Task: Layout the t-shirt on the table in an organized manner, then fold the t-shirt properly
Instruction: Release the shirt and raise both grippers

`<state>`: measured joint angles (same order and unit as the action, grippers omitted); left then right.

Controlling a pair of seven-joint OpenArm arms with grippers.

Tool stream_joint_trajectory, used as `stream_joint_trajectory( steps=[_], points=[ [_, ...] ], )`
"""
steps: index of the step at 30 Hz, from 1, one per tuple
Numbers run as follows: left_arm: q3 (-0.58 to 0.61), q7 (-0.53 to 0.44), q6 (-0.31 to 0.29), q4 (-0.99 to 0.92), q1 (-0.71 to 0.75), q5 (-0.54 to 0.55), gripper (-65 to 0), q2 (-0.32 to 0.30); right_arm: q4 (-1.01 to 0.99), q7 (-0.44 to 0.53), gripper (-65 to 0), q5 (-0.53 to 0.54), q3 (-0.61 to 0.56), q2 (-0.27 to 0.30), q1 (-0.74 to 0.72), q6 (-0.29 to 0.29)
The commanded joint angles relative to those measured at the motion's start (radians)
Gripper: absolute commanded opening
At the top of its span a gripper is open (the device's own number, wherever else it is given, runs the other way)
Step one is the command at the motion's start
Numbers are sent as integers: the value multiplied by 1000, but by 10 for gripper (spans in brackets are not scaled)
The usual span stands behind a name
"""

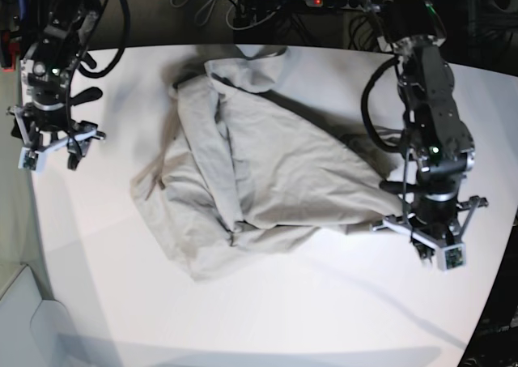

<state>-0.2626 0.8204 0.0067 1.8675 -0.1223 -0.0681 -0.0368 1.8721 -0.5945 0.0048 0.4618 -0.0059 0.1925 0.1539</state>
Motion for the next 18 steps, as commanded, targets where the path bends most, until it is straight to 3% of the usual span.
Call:
stream_joint_trajectory(
  steps=[1, 5, 7, 13, 16, 18],
  points=[
    [1, -25, 5, 1, -40, 1, -645, -12, 17, 26, -205, 1, 1, 7, -9, 2],
    [-2, -25, 5, -79, -90, 1, -600, -36, 17, 26, -205, 1, 1, 7, -8, 2],
    [-4, -25, 5, -122, -122, -5, -502, -36, 17, 26, -205, 1, 1, 7, 6, 2],
    [1, -23, -3, -173, -170, 4, -131, -61, 22, 28, -205, 1, 1, 7, 23, 2],
    [-2, 23, -3, -55, -116, 20, -16, -59, 25, 28, -205, 1, 1, 7, 42, 2],
    [-7, 58, -3, 36, -50, 84, 0, -59, 25, 28, -205, 1, 4, 7, 55, 2]
  ],
)
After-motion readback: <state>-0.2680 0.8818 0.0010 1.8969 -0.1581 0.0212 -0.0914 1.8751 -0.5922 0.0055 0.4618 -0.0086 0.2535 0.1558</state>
